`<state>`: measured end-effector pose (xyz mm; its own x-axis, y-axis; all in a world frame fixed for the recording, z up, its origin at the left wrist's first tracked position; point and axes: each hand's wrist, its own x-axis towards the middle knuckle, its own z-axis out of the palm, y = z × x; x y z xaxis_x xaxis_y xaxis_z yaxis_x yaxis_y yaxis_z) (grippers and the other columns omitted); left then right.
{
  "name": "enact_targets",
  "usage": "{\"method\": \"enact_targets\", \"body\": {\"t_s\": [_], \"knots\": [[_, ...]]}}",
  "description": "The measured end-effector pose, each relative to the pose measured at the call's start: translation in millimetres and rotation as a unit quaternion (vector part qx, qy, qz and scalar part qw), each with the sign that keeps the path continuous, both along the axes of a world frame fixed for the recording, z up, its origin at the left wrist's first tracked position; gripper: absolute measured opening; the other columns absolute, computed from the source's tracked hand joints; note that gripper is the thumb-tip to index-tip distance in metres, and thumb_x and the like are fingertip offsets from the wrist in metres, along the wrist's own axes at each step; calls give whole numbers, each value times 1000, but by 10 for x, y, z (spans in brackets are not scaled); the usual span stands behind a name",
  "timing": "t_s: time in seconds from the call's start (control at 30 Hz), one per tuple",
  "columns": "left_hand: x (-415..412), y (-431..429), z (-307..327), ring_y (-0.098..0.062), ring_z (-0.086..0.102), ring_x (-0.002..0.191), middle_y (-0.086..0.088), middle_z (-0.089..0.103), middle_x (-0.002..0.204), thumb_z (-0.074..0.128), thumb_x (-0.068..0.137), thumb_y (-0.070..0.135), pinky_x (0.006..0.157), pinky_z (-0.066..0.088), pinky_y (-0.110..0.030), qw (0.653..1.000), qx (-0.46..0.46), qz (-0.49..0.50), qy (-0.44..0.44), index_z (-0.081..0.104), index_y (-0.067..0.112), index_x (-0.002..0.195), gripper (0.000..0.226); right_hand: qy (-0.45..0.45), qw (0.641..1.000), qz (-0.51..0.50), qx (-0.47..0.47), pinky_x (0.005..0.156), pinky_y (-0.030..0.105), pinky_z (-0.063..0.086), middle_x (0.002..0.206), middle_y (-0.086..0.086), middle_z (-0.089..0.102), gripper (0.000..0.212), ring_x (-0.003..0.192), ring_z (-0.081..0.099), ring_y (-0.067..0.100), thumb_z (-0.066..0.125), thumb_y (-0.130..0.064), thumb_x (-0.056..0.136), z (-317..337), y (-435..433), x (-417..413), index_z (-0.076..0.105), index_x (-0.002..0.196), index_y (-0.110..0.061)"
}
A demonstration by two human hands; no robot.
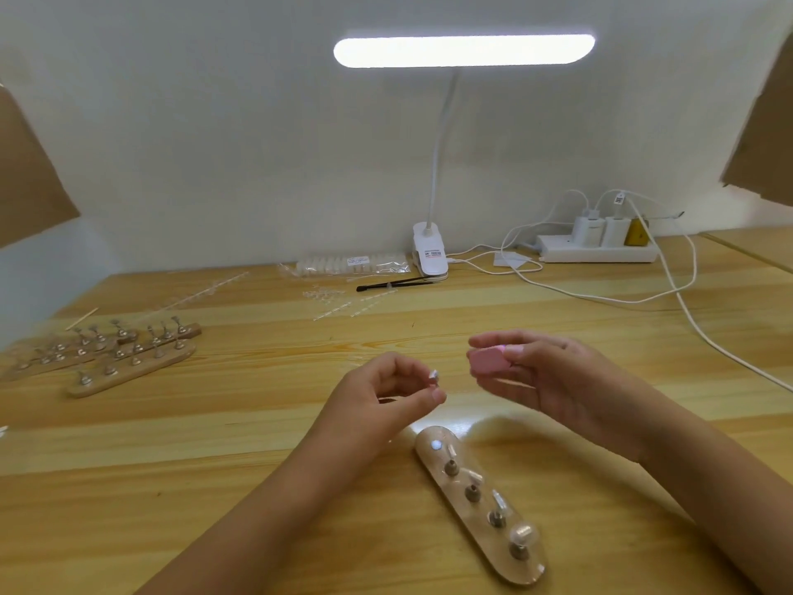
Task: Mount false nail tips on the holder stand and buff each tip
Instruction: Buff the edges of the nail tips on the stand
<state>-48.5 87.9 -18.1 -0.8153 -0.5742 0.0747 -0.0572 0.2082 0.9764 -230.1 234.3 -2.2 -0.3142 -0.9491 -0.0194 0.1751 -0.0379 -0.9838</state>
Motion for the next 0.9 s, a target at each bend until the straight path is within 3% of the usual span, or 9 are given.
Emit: {"method": "enact_targets", "body": {"t_s": [0.13,0.3,0.5,0.67,0.8,0.9], "knots": [[7,60,1,-1,69,90,11,75,91,76,75,40,77,48,-9,999,22,-33,16,74,36,86,12,142,986,-69,-49,94,15,48,112,0,73,32,110,67,13,76,-35,78,-6,-7,194,73,110,-30],[-7,70,24,3,67,79,7,74,79,74,71,43,70,43,-4,998,40,-26,32,70,37,81,12,208,966,-99,-116,81,15,52,107,-4,73,26,103,68,11,79,-33,79,-39,-17,338,72,104,-34],[17,49,31,-6,69,103,2,76,103,76,85,33,89,47,-20,993,96,-44,52,75,28,101,17,380,897,-110,-197,83,22,55,110,0,62,29,105,64,20,71,-24,82,-104,-51,381,69,109,-15],[4,52,49,-10,68,105,0,76,101,72,79,53,85,51,-20,985,151,-30,77,78,31,94,28,408,879,-128,-213,90,23,54,117,3,58,29,110,62,18,72,-21,84,-122,-73,345,66,112,-17],[15,36,47,-12,69,103,0,76,98,74,75,48,85,51,-21,981,177,-31,74,78,29,89,24,414,872,-132,-228,95,25,52,122,-4,57,36,117,60,18,69,-25,83,-129,-55,356,59,117,-24],[7,29,53,-9,69,97,-1,76,99,76,80,36,84,51,-22,973,217,-50,60,73,19,100,26,440,861,-119,-228,93,24,53,123,-8,58,52,114,62,15,72,-28,80,-123,-29,391,49,127,-27]]}}
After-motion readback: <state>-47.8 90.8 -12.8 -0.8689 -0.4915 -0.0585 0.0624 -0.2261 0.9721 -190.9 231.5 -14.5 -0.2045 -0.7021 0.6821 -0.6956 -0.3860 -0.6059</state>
